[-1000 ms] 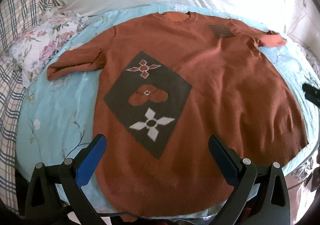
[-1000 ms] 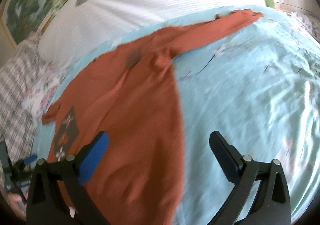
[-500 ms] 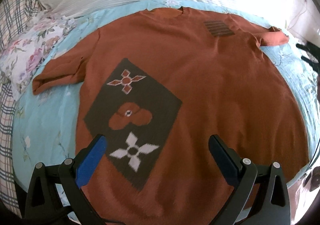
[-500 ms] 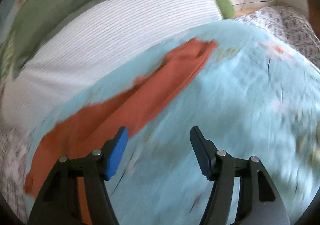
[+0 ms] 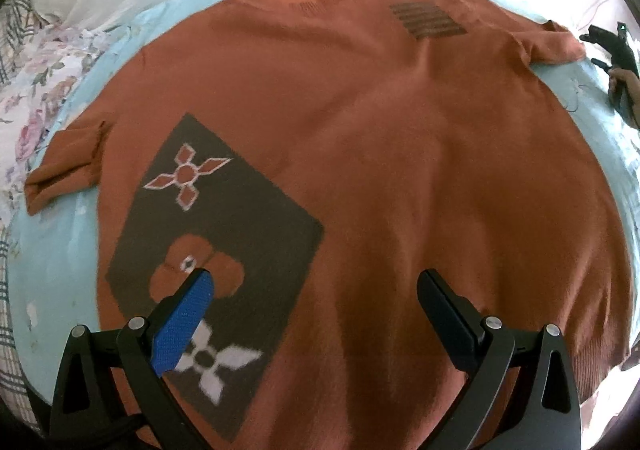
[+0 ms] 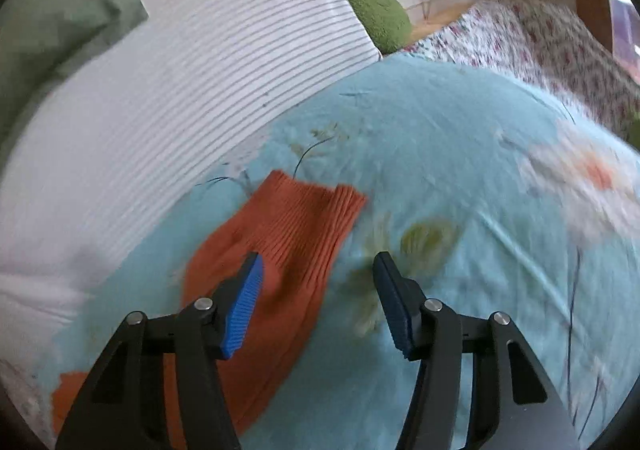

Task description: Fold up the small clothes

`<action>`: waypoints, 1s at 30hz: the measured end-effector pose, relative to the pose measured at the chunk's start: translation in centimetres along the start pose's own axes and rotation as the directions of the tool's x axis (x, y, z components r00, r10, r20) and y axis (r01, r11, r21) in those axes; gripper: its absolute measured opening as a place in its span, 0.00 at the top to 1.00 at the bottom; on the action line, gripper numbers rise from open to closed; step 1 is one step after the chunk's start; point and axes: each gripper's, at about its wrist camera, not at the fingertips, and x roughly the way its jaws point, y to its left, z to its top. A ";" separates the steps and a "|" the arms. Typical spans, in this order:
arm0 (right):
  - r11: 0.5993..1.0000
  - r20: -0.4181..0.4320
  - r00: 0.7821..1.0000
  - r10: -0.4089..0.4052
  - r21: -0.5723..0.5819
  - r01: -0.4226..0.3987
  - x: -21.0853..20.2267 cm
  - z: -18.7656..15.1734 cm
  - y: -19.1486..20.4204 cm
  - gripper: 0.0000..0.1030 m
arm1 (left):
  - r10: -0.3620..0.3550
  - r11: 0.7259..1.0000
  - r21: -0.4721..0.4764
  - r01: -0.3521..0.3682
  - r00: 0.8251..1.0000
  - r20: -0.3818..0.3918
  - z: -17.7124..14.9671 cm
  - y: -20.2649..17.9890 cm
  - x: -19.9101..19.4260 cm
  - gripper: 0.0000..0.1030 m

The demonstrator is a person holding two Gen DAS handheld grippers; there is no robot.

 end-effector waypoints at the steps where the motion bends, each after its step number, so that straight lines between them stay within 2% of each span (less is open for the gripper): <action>1: 1.000 -0.014 1.000 0.003 0.000 -0.003 0.5 0.2 -0.1 0.67 | -0.003 1.000 -0.002 0.003 1.000 -0.006 0.2 -0.1 0.3 0.01; 2: 1.000 -0.026 1.000 0.012 0.002 -0.012 0.4 -0.3 0.1 0.90 | -0.006 1.000 -0.004 0.006 1.000 -0.011 0.4 -0.2 0.6 0.01; 5: 0.998 -0.049 0.997 0.055 -0.028 -0.056 -0.2 -0.5 1.3 0.92 | -0.017 1.000 -0.004 0.017 1.000 -0.013 0.8 -0.4 0.9 0.01; 8: 0.986 -0.059 0.987 0.148 -0.070 -0.152 -2.8 -1.7 4.2 0.92 | -0.030 1.000 -0.006 0.030 1.000 -0.004 1.1 -0.4 0.8 0.01; 10: 0.971 -0.067 0.974 0.214 -0.096 -0.220 -4.9 -2.9 6.5 0.92 | -0.039 0.999 -0.011 0.039 0.999 0.006 1.0 -0.1 0.6 0.01; 13: 0.930 -0.097 0.935 0.340 -0.110 -0.350 -8.1 -5.5 10.5 0.92 | -0.049 0.999 -0.020 0.049 0.998 0.025 0.8 0.4 0.0 0.01; 17: 0.853 -0.152 0.863 0.482 -0.143 -0.501 -11.8 -10.2 17.3 0.92 | -0.065 0.997 -0.034 0.067 0.997 0.048 0.1 1.0 -1.2 0.01; 21: 0.753 -0.253 0.757 0.602 -0.135 -0.644 -13.6 -15.2 24.1 0.92 | -0.071 0.996 -0.057 0.075 0.995 0.074 -0.9 2.1 -2.4 0.01; 23: 0.700 -0.318 0.694 0.647 -0.116 -0.705 -14.1 -18.3 27.7 0.92 | -0.072 0.994 -0.075 0.078 0.994 0.083 -1.4 2.8 -3.0 0.01; 28: 0.636 -0.443 0.584 0.680 -0.039 -0.771 -13.4 -25.5 34.3 0.92 | -0.066 0.988 -0.135 0.079 0.993 0.099 -2.3 5.1 -3.6 0.01; 30: 0.616 -0.489 0.530 0.693 0.019 -0.788 -12.8 -28.8 36.7 0.92 | -0.062 0.984 -0.160 0.078 0.993 0.104 -2.9 6.0 -3.6 0.01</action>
